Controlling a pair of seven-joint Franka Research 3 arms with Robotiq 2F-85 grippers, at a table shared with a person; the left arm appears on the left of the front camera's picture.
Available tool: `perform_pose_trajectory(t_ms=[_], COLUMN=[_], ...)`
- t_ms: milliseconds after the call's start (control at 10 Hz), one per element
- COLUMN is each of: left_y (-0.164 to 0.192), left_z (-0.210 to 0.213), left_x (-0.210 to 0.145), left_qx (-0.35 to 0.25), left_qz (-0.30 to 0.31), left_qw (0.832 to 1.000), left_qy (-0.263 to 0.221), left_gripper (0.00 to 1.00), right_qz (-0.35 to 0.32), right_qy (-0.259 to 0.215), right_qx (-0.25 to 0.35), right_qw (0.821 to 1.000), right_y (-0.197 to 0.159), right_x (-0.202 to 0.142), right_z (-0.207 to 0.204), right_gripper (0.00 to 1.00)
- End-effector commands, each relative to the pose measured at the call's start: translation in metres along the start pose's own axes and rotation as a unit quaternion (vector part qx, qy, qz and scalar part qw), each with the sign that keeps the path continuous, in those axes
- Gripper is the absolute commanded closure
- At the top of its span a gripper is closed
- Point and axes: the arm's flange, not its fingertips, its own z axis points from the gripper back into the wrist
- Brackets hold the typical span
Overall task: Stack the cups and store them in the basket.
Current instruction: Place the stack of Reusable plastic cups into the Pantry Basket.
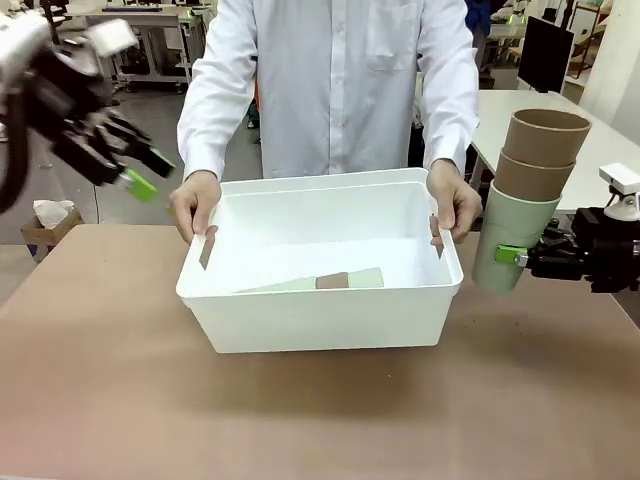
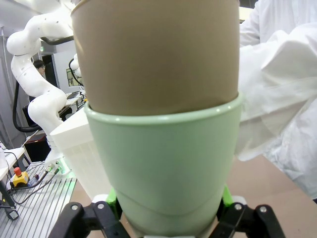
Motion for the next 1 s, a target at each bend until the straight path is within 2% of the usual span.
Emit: perform_pose_trajectory(t_ms=[0, 400, 500, 900], left_y=[0.006, -0.005, -0.002, -0.002], left_z=[0.042, 0.088, 0.081, 0.081], left_x=[-0.030, -0.061, -0.062, -0.062], left_qx=[0.011, 0.023, 0.030, 0.030], left_qz=[0.000, -0.019, 0.011, 0.011], left_qw=[1.000, 0.994, 0.998, 0.998], left_qy=[-0.029, -0.104, -0.061, -0.061], left_gripper=[0.00, 0.00, 0.00, 0.00], right_qz=[0.002, 0.002, 0.002, 0.002], right_qy=[-0.001, -0.001, -0.001, -0.001], right_qx=[0.001, 0.001, 0.001, 0.001], right_qw=[1.000, 1.000, 1.000, 1.000], right_y=[0.001, 0.001, 0.001, 0.001], right_x=[0.005, 0.005, 0.005, 0.005], right_z=[-0.001, -0.001, -0.001, -0.001], right_gripper=[0.14, 0.14, 0.14, 0.14])
